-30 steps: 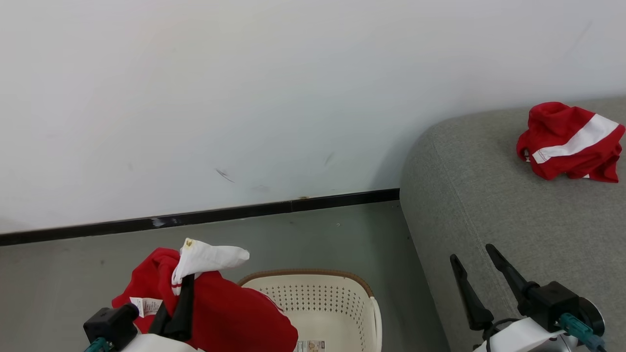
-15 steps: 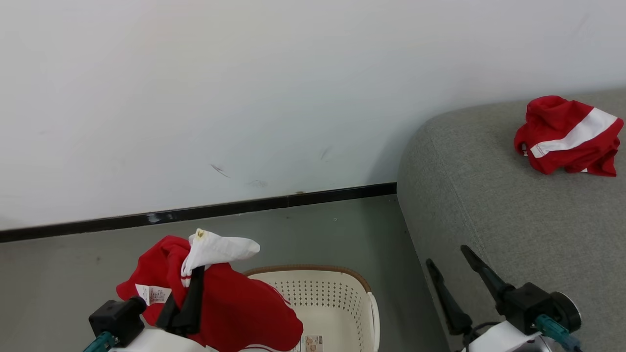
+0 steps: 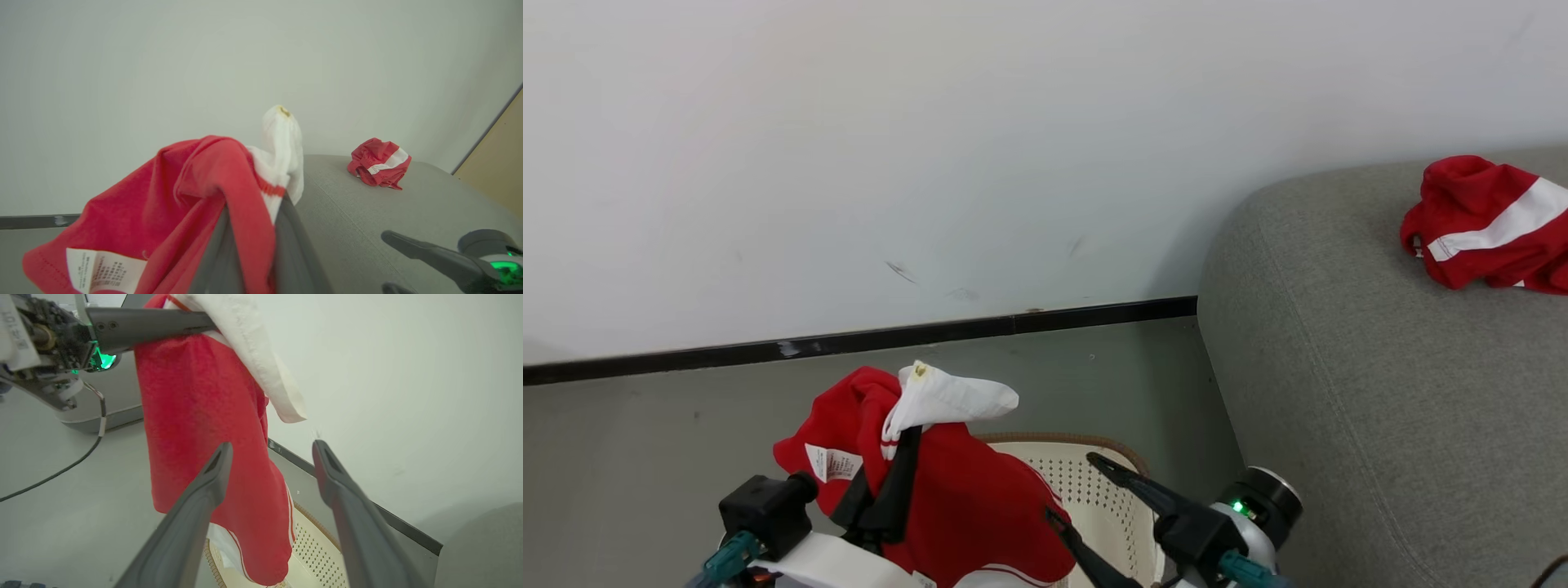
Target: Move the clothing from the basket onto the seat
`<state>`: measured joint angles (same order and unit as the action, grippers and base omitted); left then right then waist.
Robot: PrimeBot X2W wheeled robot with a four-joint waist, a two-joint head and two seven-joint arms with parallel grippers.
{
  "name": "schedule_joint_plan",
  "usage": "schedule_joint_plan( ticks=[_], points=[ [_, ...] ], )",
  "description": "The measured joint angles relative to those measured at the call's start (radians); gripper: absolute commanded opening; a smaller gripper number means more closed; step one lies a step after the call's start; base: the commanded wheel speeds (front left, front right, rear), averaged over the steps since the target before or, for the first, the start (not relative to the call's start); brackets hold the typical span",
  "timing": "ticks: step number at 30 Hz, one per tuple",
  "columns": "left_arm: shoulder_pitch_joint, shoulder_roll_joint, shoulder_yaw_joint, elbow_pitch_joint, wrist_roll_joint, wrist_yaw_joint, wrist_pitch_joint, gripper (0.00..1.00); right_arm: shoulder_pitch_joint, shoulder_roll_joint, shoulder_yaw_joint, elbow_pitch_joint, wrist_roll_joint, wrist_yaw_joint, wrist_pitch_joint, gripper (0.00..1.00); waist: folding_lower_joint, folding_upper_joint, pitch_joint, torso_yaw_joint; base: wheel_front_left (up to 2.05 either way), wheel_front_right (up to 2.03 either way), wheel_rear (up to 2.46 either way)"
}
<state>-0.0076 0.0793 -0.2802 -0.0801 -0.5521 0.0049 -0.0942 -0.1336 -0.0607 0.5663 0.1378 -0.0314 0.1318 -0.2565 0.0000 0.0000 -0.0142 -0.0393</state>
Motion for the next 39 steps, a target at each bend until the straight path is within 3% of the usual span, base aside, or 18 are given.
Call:
schedule_joint_plan(
  ticks=[8,32,33,35,36,39],
  points=[
    [-0.019,-0.006,-0.063,-0.038,0.008,-0.009,0.033,0.0,-0.101,-0.002,0.123,0.075,0.008,0.0,0.0,1.0,0.0,0.0,0.005,0.019,0.0,0.0,0.0],
    [-0.027,-0.017,-0.215,-0.141,-0.029,-0.035,0.121,0.0,-0.178,-0.002,0.212,0.196,0.111,0.0,0.0,1.0,0.0001,0.0,0.002,0.034,0.0,0.0,0.0],
    [-0.027,-0.017,-0.219,-0.143,-0.029,-0.035,0.121,0.0,-0.182,-0.002,0.218,0.197,0.114,0.0,0.0,0.86,0.0001,0.0,0.002,0.033,0.0,0.0,0.0],
    [-0.027,-0.017,-0.222,-0.147,-0.029,-0.035,0.122,0.0,-0.186,-0.002,0.229,0.198,0.121,0.0,0.0,0.1,0.0001,0.0,0.001,0.032,0.0,0.0,0.0],
    [-0.027,-0.017,-0.223,-0.148,-0.03,-0.035,0.127,0.0,-0.186,-0.002,0.235,0.198,0.128,0.0,0.0,0.0,0.0001,0.0,0.001,0.032,0.0,0.0,0.0],
    [-0.027,-0.017,-0.222,-0.149,-0.03,-0.034,0.13,0.0,-0.189,-0.002,0.249,0.201,0.148,0.0,0.0,0.0,0.0001,0.0,0.001,0.031,0.0,0.0,0.0]
  ],
)
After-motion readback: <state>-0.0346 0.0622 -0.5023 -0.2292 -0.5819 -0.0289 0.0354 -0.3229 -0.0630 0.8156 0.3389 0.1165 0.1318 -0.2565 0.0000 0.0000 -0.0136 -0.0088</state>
